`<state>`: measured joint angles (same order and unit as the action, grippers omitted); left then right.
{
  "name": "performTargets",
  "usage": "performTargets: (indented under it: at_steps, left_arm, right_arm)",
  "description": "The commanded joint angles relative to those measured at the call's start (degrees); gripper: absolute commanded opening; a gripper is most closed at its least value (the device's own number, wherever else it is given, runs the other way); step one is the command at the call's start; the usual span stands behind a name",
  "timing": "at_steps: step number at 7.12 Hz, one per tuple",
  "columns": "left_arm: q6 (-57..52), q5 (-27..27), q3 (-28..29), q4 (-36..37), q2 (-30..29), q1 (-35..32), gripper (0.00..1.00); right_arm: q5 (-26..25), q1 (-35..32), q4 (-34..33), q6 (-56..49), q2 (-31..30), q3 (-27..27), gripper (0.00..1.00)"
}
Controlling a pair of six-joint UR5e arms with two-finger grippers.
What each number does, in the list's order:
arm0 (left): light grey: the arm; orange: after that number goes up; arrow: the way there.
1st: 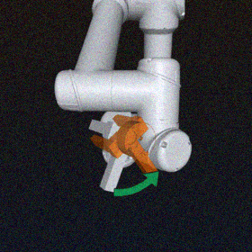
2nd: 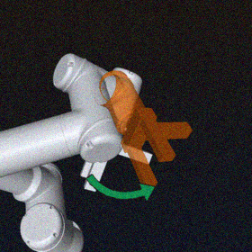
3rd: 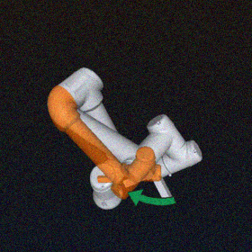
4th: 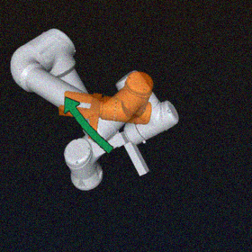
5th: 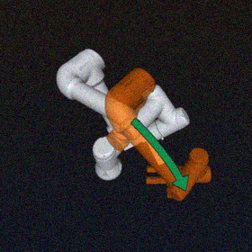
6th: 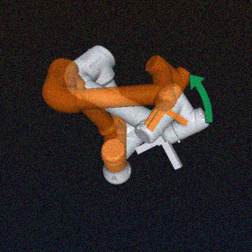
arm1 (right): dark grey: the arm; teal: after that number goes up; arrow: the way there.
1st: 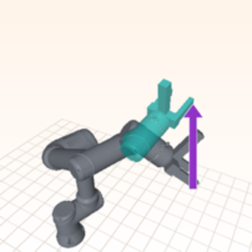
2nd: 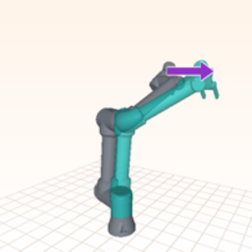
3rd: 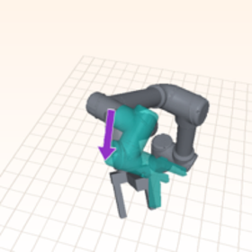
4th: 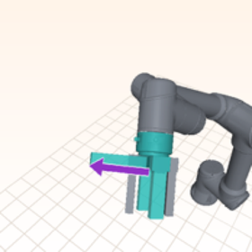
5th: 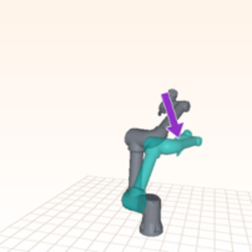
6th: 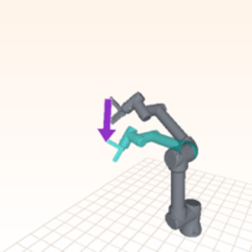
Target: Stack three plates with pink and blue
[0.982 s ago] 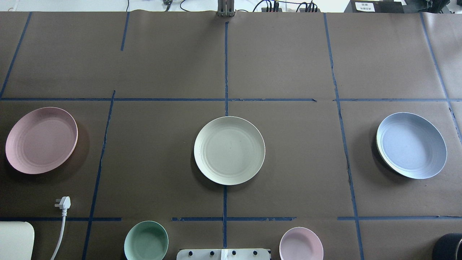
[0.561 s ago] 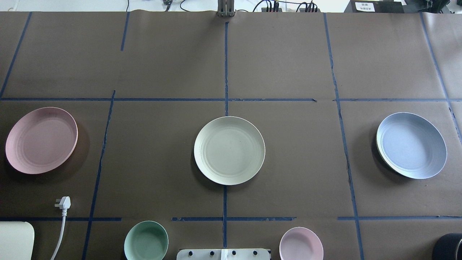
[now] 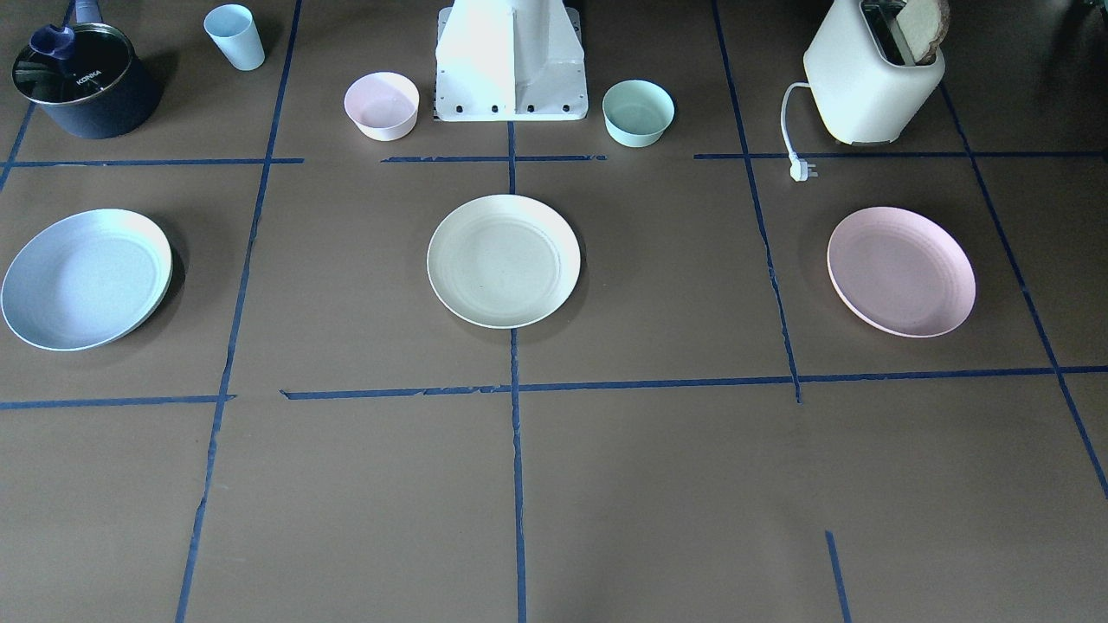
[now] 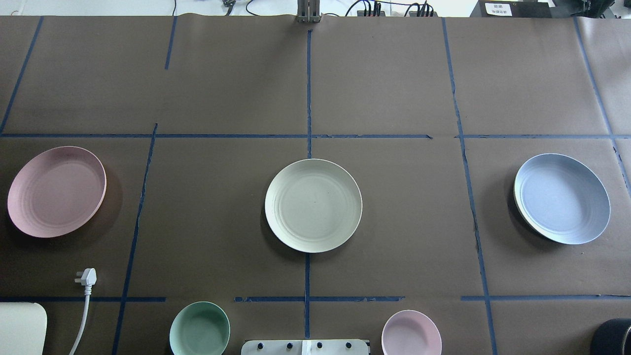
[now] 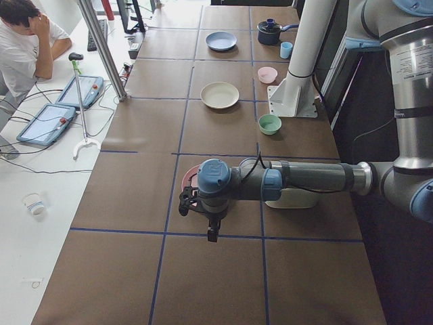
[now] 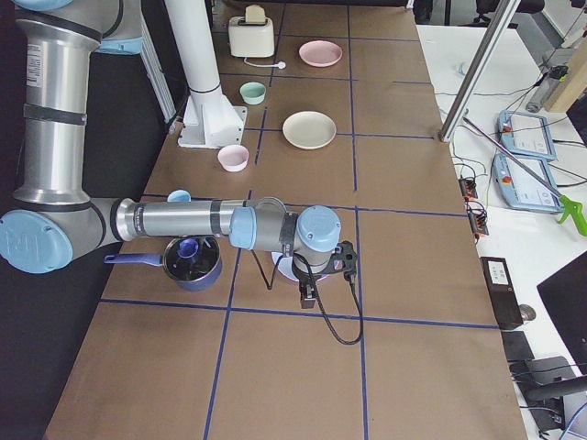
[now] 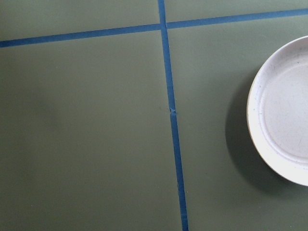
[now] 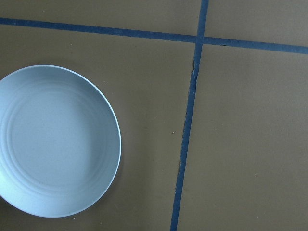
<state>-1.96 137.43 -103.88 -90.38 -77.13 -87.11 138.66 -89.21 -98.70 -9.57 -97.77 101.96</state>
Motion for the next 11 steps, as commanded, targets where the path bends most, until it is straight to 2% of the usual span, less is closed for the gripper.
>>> performTargets:
  at_steps: [1,3,4,6,8,9,10,11]
  left_arm:
    - [16.36,1.26,1.56,-9.75,-0.22,7.70,1.00]
    - [29.32,0.91,10.48,-29.49,-0.83,13.09,1.00]
    - [36.51,0.73,14.80,-35.94,-3.01,15.80,1.00]
    - [42.71,0.73,21.67,-38.64,-8.97,18.89,1.00]
    - [43.09,0.73,23.63,-39.08,-11.02,20.65,1.00]
    - [43.09,0.73,23.72,-39.09,-11.11,21.80,0.94]
    - [43.09,0.73,23.72,-39.09,-11.20,22.85,0.80]
    - [43.09,0.73,23.72,-39.09,-11.20,23.04,0.56]
  right_arm:
    - [0.03,0.00,0.09,0.17,0.30,0.17,1.00]
    - [0.29,0.09,-0.09,0.17,0.30,-0.26,1.00]
    - [0.38,0.09,0.00,0.08,0.39,-0.53,1.00]
    - [0.21,0.09,0.18,-0.62,0.57,-0.44,1.00]
    - [0.38,0.09,0.09,-0.45,0.57,-0.44,1.00]
    - [0.47,0.17,0.09,-0.53,0.57,-0.44,1.00]
    - [0.47,0.18,0.09,-0.53,0.57,-0.35,1.00]
    - [0.56,0.26,0.09,-0.45,0.57,-0.27,1.00]
